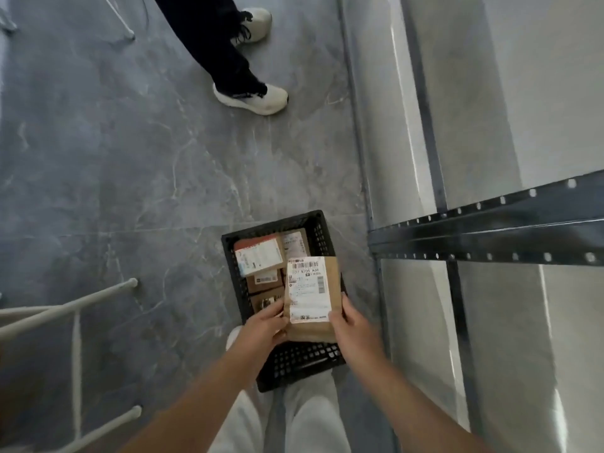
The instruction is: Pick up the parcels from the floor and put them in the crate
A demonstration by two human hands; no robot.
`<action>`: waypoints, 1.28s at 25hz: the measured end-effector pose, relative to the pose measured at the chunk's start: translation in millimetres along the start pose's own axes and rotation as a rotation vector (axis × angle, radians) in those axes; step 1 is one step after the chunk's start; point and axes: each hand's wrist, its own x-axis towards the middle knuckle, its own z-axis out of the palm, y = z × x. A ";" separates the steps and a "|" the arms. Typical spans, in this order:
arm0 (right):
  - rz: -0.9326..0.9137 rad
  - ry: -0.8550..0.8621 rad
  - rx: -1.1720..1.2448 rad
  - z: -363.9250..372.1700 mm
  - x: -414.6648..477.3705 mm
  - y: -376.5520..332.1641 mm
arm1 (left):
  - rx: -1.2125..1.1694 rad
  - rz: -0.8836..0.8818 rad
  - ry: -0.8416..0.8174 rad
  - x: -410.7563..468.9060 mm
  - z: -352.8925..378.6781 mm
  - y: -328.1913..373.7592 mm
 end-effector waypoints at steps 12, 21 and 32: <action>-0.167 -0.021 -0.252 29.6 252.7 38.3 | 0.158 0.195 0.286 225.0 0.4 -22.1; -0.330 -0.008 -0.270 62.4 277.7 60.1 | 0.165 0.270 0.377 251.5 14.3 -45.1; -0.247 -0.223 -0.364 64.0 287.5 70.4 | 0.340 0.225 0.228 252.6 23.9 -53.3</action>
